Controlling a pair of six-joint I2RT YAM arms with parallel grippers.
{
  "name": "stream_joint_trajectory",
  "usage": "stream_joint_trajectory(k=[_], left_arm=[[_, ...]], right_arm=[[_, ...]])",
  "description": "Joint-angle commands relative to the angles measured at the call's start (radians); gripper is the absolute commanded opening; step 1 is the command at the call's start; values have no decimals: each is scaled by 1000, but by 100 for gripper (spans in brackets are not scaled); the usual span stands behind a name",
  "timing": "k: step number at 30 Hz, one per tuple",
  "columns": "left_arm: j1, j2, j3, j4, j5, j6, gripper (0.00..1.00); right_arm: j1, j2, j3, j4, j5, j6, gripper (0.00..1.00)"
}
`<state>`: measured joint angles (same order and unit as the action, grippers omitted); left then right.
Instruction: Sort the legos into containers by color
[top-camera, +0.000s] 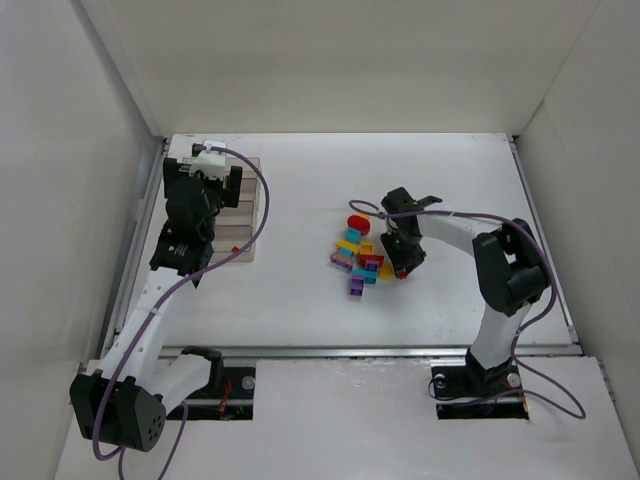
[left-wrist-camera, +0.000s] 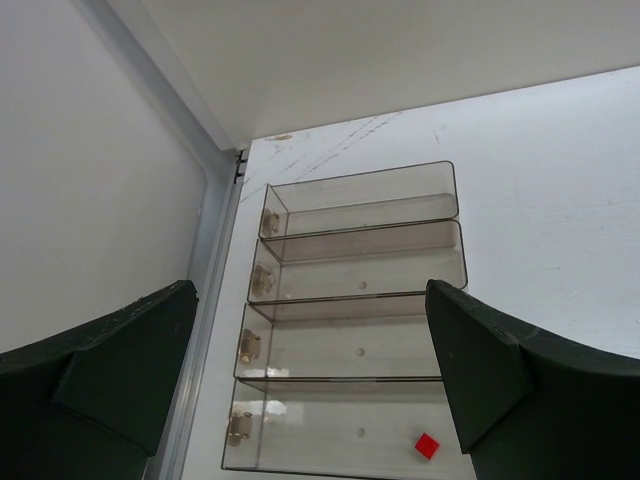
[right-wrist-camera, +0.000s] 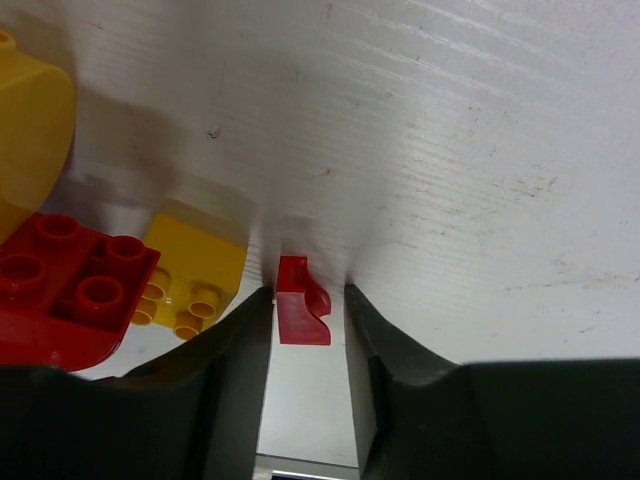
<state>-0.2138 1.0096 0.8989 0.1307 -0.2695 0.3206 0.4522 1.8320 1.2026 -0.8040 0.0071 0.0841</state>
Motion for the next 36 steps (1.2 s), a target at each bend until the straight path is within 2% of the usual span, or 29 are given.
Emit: stream_joint_trajectory(k=[1,3,7,8,9,10,12,15,19,20,22,26,27,32,35,36], left_arm=[[5,-20,17,49,-11,9,96],[5,-20,17,58,-11,9,96],[5,-20,17,58,-11,9,96],[5,-20,17,58,-11,9,96],[5,-20,17,58,-11,9,96],[5,-20,8,58,-11,9,96],[5,-20,8,58,-11,9,96],[5,-20,8,58,-11,9,96],[5,-20,8,58,-20,9,97],[5,-20,8,58,-20,9,97],[5,-20,8,67,-20,9,97],[5,-20,8,67,-20,18,97],[5,-20,8,67,-20,18,97],[5,-11,20,57,7,18,99],[5,0,78,-3,142,28,99],[5,0,115,-23,262,38,100]], right_arm=[[-4,-36,-6,-14,1,14,38],[-4,-36,-17,-3,1,14,32],[-4,-36,-26,-3,1,23,30],[-4,-36,-26,-3,-10,23,34],[-4,-36,-26,-14,-10,23,44],[-4,-36,-26,-14,-10,32,47],[-4,-57,-26,-14,-10,32,51],[-4,-57,-15,-35,2,55,51],[-4,-57,-6,-55,2,75,40],[-4,-57,-6,-55,2,75,34],[-4,-57,-6,-66,2,86,30],[-4,-57,-6,-66,11,86,12],[-4,-66,-6,-66,11,86,0],[-4,-196,81,-115,86,80,0],[-4,-301,225,-150,82,2,0],[-4,-324,265,-138,49,-27,0]])
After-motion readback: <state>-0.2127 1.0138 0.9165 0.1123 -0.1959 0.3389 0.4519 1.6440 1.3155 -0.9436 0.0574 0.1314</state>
